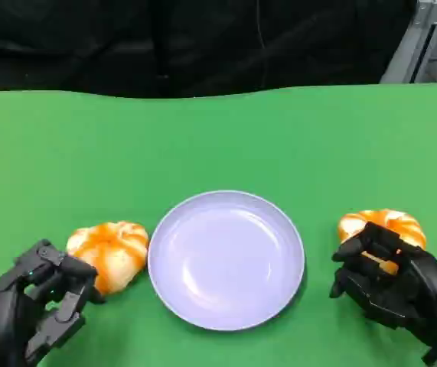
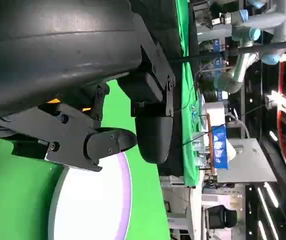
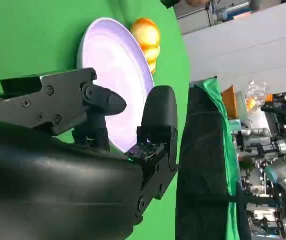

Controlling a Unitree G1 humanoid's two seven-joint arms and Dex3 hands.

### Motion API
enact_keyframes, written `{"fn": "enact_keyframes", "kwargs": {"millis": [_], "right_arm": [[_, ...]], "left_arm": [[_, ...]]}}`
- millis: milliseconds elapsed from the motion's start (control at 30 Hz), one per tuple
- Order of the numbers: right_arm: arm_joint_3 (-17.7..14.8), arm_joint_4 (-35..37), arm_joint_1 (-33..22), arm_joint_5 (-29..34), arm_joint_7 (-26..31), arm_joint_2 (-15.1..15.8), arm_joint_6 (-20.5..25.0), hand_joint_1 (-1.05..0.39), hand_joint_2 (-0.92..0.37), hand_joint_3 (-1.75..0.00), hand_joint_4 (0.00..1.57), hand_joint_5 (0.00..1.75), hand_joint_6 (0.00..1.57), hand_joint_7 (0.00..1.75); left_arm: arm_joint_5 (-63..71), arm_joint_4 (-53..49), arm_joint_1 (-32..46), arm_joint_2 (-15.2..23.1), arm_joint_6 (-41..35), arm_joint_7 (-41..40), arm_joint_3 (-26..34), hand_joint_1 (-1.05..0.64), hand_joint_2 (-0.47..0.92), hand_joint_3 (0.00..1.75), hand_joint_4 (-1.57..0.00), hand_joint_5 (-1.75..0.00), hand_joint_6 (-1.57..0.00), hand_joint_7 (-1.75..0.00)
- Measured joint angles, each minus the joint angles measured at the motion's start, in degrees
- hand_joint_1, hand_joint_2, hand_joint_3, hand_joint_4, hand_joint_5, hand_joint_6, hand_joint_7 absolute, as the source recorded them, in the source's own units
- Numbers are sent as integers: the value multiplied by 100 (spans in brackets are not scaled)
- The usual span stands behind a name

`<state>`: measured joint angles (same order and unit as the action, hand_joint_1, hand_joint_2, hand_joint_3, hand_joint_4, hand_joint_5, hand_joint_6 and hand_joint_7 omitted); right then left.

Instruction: Grasp the bread from the table and place it into the plate.

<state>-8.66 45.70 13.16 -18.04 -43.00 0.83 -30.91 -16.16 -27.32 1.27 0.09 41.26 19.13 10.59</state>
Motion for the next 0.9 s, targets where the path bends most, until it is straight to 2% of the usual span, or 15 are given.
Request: {"fn": "enact_keyframes", "kwargs": {"millis": [567, 667, 700, 733, 767, 900], "right_arm": [[-1, 1, 3, 0, -1, 10, 2, 0, -90, -48, 50, 164, 58, 118], [-1, 1, 3, 2, 3, 13, 2, 2, -90, -48, 50, 164, 58, 118], [-1, 1, 3, 2, 3, 13, 2, 1, -90, -48, 51, 163, 58, 117], [-1, 1, 3, 2, 3, 13, 2, 1, -90, -48, 51, 163, 58, 117], [-1, 2, 3, 2, 3, 14, 2, 1, -90, -48, 51, 163, 59, 117], [-1, 3, 5, 3, 3, 19, 0, 1, -90, -47, 52, 162, 59, 116]], "left_arm": [[-19, -2, -1, 0, 8, 8, 0, -4, 92, 52, -76, -149, -79, -122], [22, -35, -13, 5, 97, 51, 0, -4, 92, 51, -76, -137, -80, -117], [71, -59, -20, 11, 164, 50, 0, -4, 92, 48, -78, -122, -83, -104], [159, -91, -32, 23, 251, 48, 0, -4, 92, 46, -79, -114, -85, -97], [245, -132, -47, 36, 338, 42, 1, -5, 92, 43, -81, -104, -89, -83], [429, -292, -108, 49, 563, 23, 4, -5, 92, 41, -82, -96, -93, -71]]}}
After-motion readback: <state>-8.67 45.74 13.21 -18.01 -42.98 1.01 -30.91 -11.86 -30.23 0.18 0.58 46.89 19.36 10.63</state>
